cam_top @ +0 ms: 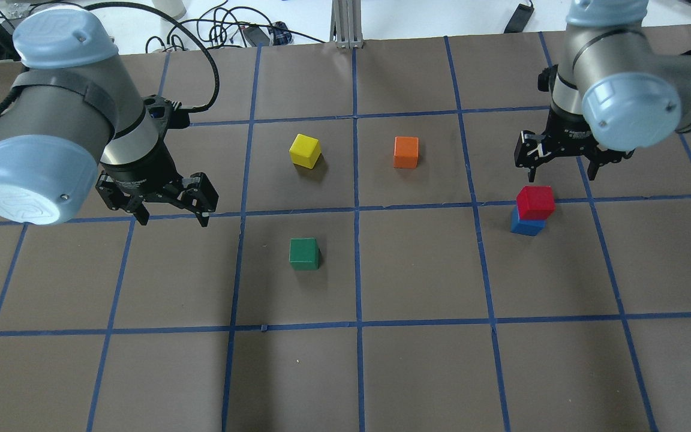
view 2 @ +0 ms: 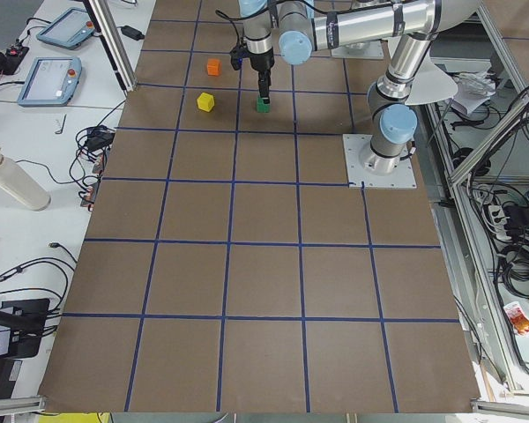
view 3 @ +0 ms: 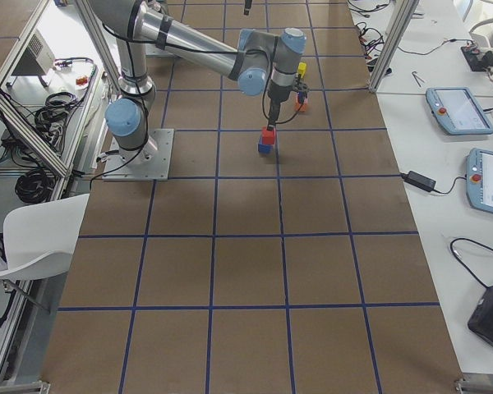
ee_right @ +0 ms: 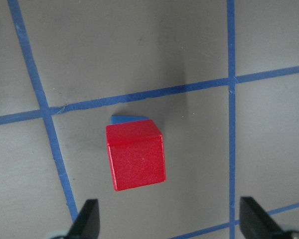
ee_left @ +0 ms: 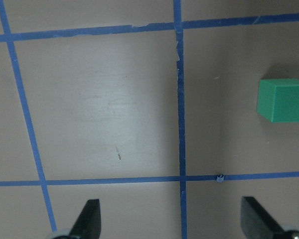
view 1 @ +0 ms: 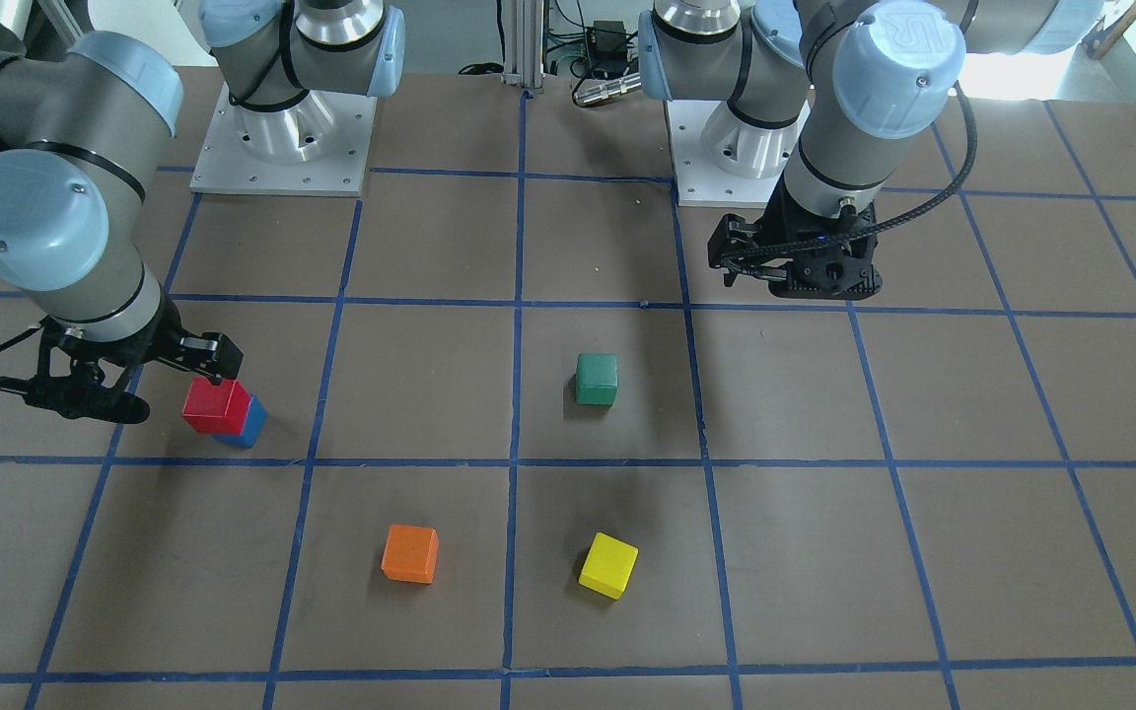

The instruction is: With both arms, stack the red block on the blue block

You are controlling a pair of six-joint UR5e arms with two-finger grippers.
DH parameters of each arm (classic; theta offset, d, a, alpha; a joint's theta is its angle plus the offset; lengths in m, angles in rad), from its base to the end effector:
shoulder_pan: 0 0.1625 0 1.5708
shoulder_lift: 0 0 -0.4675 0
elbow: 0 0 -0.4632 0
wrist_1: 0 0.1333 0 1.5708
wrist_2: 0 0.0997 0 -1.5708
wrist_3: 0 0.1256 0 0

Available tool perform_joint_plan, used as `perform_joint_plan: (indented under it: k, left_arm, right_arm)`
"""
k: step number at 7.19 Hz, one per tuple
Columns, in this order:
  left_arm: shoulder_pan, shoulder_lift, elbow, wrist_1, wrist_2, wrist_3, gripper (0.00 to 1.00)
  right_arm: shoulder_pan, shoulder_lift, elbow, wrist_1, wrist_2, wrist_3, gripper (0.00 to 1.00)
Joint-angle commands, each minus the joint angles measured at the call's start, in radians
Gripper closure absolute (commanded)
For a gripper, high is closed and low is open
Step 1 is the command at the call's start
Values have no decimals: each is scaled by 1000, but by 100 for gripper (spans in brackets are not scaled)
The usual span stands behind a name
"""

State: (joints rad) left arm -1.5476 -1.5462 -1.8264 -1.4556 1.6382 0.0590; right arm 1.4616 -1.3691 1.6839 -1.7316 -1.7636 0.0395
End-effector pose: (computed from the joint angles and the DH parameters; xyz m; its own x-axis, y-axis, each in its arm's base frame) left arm -0.1127 -0.5267 0.3878 -0.9973 0.0432 -0.0600 0.0358 0.9922 0.1193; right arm 0.0417 -0.6220 0.3400 -0.9738 0.1165 0.1953 0.1463 0.9784 0.1458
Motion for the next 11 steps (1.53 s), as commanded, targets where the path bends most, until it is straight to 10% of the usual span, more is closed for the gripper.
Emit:
perform_joint_plan:
  k: [1,5,11]
  left_arm:
    - [1,18,7,73,0,-8,0]
    - [-15,-11,206,-210,-38,-49,0]
    - [-69,-52,145,26,-54,-114,0]
  right_arm:
    - [28,-7,-130,124,25,2,0]
    - [129,-14,-183,164,42,19,0]
    - [144,-91,-216,221,213,66,0]
